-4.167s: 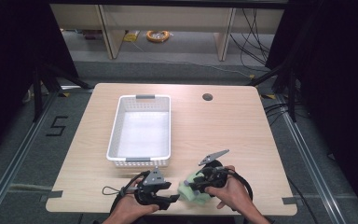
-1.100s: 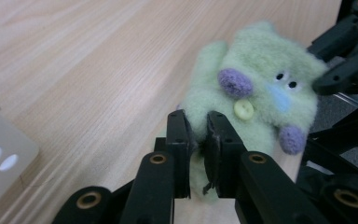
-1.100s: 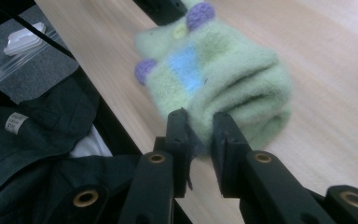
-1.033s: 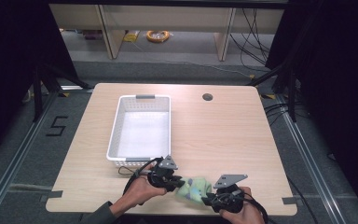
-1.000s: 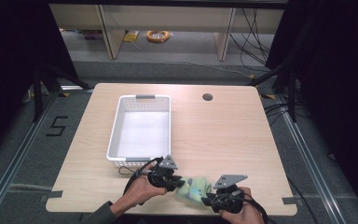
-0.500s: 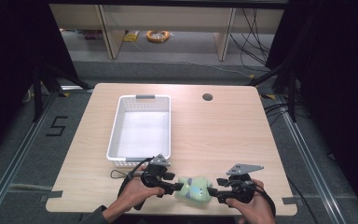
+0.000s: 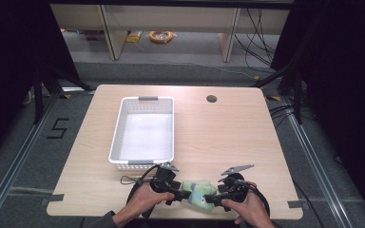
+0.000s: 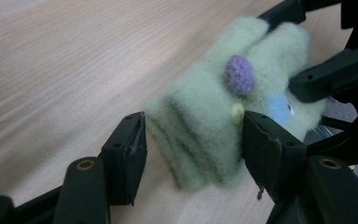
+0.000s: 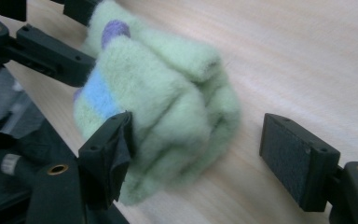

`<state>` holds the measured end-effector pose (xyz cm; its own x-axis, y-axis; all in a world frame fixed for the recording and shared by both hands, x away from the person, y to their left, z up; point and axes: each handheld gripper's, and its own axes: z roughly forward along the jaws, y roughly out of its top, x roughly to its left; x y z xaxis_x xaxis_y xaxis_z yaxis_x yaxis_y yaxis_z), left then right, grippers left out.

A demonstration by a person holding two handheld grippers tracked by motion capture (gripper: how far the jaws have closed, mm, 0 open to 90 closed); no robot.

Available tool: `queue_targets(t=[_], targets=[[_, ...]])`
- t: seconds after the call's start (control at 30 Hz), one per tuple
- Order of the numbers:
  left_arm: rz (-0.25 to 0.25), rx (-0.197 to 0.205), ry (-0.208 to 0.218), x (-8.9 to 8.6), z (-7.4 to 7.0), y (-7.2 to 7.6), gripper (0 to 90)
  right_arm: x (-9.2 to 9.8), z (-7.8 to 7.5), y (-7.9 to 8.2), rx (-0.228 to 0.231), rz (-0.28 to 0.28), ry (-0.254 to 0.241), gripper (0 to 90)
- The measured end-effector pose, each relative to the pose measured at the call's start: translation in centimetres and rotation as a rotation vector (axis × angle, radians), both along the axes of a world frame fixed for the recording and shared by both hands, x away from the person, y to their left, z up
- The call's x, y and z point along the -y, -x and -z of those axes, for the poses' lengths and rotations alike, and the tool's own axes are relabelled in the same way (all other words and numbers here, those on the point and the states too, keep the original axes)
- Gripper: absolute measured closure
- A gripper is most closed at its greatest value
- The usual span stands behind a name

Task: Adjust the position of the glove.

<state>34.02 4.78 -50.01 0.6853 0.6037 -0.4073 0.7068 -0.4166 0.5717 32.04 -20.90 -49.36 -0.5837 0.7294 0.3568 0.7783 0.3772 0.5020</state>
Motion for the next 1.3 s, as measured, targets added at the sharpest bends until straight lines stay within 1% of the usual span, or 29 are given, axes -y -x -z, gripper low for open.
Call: queue_targets(t=[0.03,0.1,0.13,0.2,0.3,0.37,0.4,0.5,0.57,0.6,0.63,0.67,0.7,0.73,0.77,0.8,0.83,0.87,0.9,0.93,0.97,1.0,1.07,1.1,1.13,1.17,1.23,1.27,1.3], targets=[[-0.007,-0.010,0.027,0.0,0.2,0.0,40.3,0.0,0.1,-0.1,0.002,-0.008,-0.006,27.1],[0.009,-0.013,0.004,0.0,0.2,0.0,42.1,-0.2,0.1,-0.1,0.010,-0.015,0.001,28.2],[0.016,-0.022,0.009,0.2,0.3,0.1,43.0,-0.3,0.2,-0.2,0.012,-0.021,-0.003,29.2],[0.021,-0.016,0.008,0.3,0.3,0.1,44.9,-0.4,0.2,-0.2,0.017,-0.020,-0.005,33.6],[0.025,-0.026,0.010,0.3,0.3,-0.1,45.8,-0.5,0.3,-0.1,-0.001,-0.032,-0.034,40.5],[0.028,-0.011,0.036,0.2,0.6,0.0,47.6,-0.4,0.5,-0.2,-0.004,-0.036,-0.052,44.0],[0.019,-0.021,0.020,0.2,0.5,0.1,48.2,-0.4,0.5,-0.2,-0.008,-0.035,-0.064,44.9],[0.017,-0.028,0.040,0.3,0.6,0.1,50.6,-0.4,0.6,-0.2,-0.017,-0.033,-0.075,46.5],[0.020,-0.031,0.032,0.2,0.6,0.0,51.8,-0.5,0.6,-0.1,-0.025,-0.034,-0.075,48.1],[0.011,-0.026,0.055,0.2,0.8,0.1,53.1,-0.5,0.6,-0.2,-0.013,-0.045,-0.074,49.4],[0.009,-0.024,0.062,0.2,0.9,0.2,55.5,-0.5,0.7,-0.1,-0.016,-0.043,-0.082,51.3],[0.022,-0.022,0.038,0.0,0.8,0.2,57.2,-0.5,0.7,-0.2,-0.022,-0.048,-0.086,53.3],[0.017,-0.025,0.051,0.0,0.9,0.2,58.7,-0.5,0.8,-0.2,-0.022,-0.052,-0.095,55.5],[0.012,-0.028,0.064,0.0,0.9,0.2,60.6,-0.6,0.8,-0.1,-0.039,-0.044,-0.108,57.2],[0.009,-0.025,0.062,0.0,0.8,0.3,62.6,-0.5,0.9,-0.2,-0.031,-0.055,-0.114,58.4],[0.013,-0.009,0.081,0.0,0.9,0.4,64.9,-0.4,1.0,-0.2,-0.022,-0.064,-0.119,60.1],[0.024,0.012,0.057,0.0,0.7,0.5,66.4,-0.4,0.9,-0.2,-0.018,-0.072,-0.124,61.2],[0.026,0.023,0.076,0.2,0.8,0.6,67.5,-0.5,0.9,-0.1,-0.005,-0.072,-0.116,62.4],[0.025,0.036,0.072,0.2,0.7,0.8,68.2,-0.6,0.8,0.0,-0.003,-0.079,-0.119,63.1],[0.038,0.042,0.044,0.1,0.4,0.7,68.6,-0.6,0.7,0.0,0.005,-0.082,-0.111,63.7],[0.035,0.041,0.047,0.1,0.4,0.7,68.9,-0.7,0.6,0.1,0.010,-0.083,-0.108,64.1],[0.038,0.034,0.081,0.1,0.6,0.7,69.1,-0.7,0.6,0.1,0.019,-0.079,-0.100,64.5],[0.049,0.042,0.077,-0.1,0.4,0.7,69.3,-0.7,0.4,0.3,0.031,-0.075,-0.099,65.2],[0.039,0.048,0.077,0.0,0.3,0.8,69.5,-0.8,0.3,0.5,0.020,-0.076,-0.103,65.4],[0.050,0.046,0.082,-0.1,0.2,0.8,69.6,-0.7,0.2,0.4,0.036,-0.079,-0.095,65.6],[0.048,0.058,0.082,-0.1,0.0,0.9,69.7,-0.6,0.1,0.4,0.042,-0.083,-0.097,65.8],[0.055,0.069,0.080,-0.2,-0.3,1.0,69.8,-0.6,0.0,0.4,0.046,-0.095,-0.115,65.8],[0.049,0.077,0.086,-0.2,-0.5,1.1,69.8,-0.6,-0.1,0.5,0.060,-0.079,-0.096,65.9],[0.055,0.075,0.090,-0.3,-0.6,1.1,69.9,-0.6,-0.3,0.6,0.056,-0.082,-0.103,65.9]])
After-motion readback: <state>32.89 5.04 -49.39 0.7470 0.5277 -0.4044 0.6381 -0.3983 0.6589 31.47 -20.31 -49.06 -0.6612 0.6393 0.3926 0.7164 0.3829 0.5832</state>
